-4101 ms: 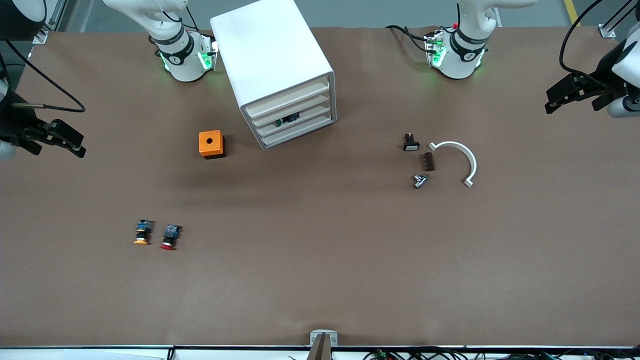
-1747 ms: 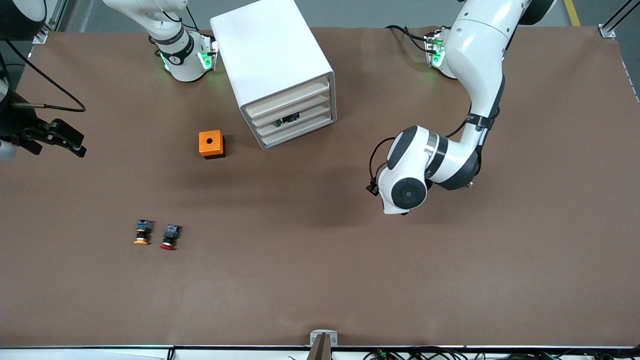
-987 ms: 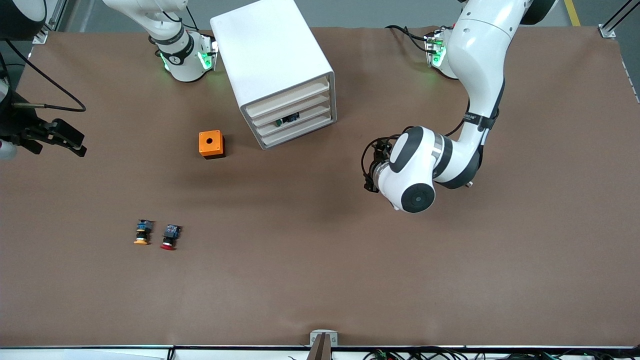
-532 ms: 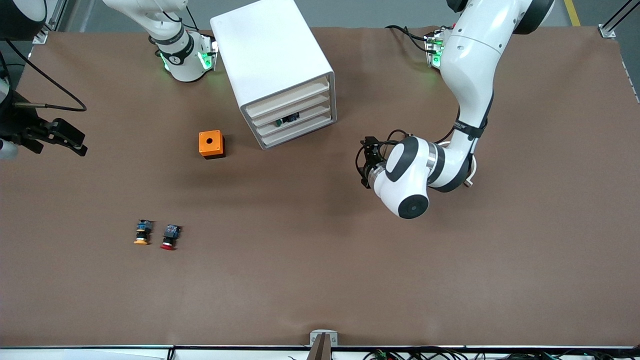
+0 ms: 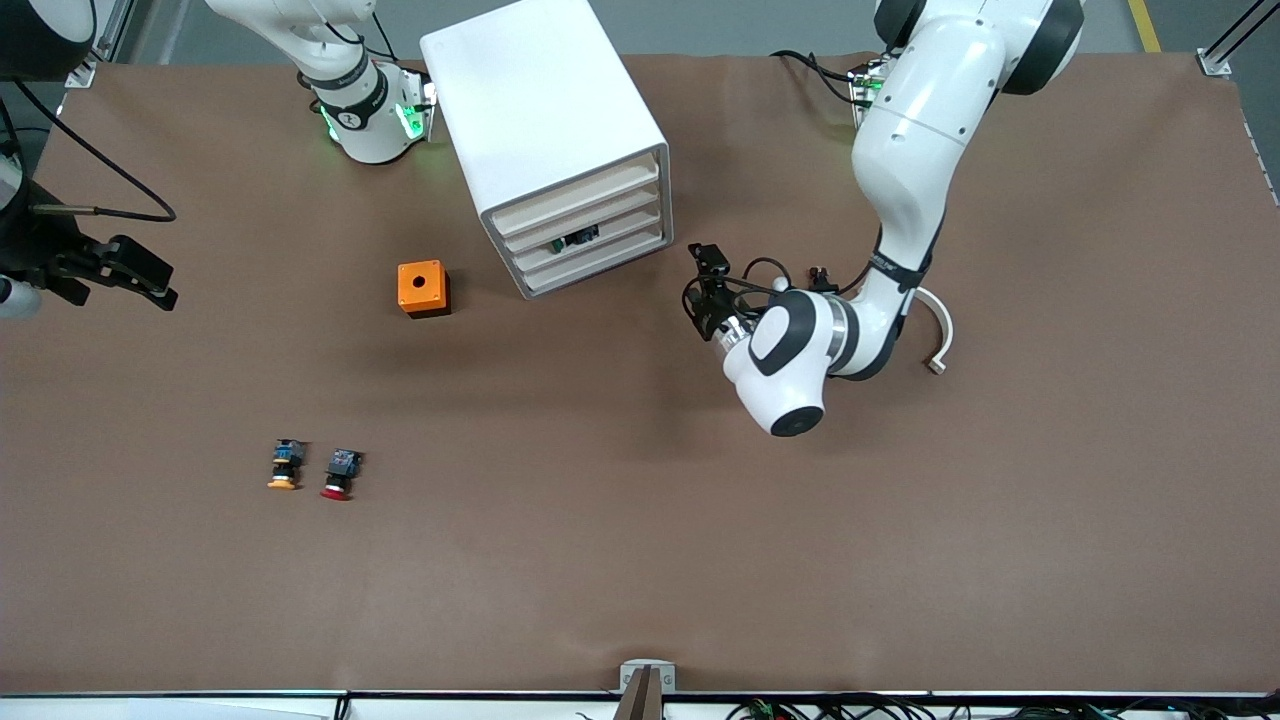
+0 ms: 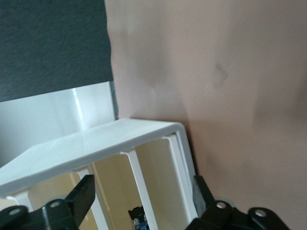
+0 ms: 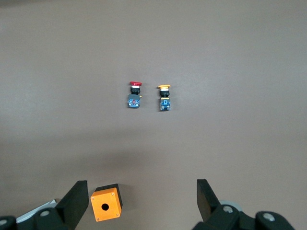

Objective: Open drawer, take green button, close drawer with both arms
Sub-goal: 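Pull the drawer open with the left gripper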

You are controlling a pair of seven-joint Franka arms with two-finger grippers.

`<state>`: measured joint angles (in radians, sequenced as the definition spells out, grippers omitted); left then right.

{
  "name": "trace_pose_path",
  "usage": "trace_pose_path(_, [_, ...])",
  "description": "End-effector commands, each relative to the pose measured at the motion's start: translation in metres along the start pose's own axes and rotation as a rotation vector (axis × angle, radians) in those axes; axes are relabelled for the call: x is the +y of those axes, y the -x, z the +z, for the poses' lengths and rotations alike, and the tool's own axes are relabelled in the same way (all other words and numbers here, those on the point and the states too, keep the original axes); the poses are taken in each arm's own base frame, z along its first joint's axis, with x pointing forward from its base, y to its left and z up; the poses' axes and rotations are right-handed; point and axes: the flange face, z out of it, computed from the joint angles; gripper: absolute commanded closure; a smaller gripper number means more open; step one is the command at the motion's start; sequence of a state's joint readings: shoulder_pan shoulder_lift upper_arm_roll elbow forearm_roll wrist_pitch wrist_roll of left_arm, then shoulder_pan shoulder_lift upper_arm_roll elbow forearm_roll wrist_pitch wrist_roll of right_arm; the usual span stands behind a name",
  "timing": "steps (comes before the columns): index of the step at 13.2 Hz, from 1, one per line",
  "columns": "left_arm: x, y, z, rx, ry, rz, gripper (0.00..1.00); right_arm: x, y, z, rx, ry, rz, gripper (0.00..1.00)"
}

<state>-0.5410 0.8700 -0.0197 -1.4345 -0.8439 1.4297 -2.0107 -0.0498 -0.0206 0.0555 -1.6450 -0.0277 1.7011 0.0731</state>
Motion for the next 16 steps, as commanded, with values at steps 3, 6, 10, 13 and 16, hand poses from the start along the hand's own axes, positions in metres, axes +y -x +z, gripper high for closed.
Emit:
trace_pose_path(3, [0.001, 0.027, 0.042, -0.067, -0.108, -0.004, 0.19, -0.006, 0.007, -0.005, -0.004, 0.016, 0.0, 0.0])
trace_pose_path(6, [0.003, 0.041, 0.08, -0.042, -0.146, -0.023, 0.22, -0.008, 0.008, -0.006, -0.003, 0.017, -0.006, 0.0])
trace_pose_path(10, [0.006, 0.047, 0.104, -0.04, -0.173, -0.033, 0.36, -0.008, 0.007, -0.006, 0.005, 0.016, -0.006, 0.0])
trace_pose_path(13, [0.01, 0.05, 0.114, -0.037, -0.161, -0.048, 0.61, -0.008, 0.006, -0.006, 0.008, 0.016, -0.006, 0.0])
trace_pose_path(16, [0.013, 0.05, 0.112, -0.041, -0.129, -0.051, 0.93, -0.007, 0.006, -0.006, 0.009, 0.016, -0.005, 0.0])
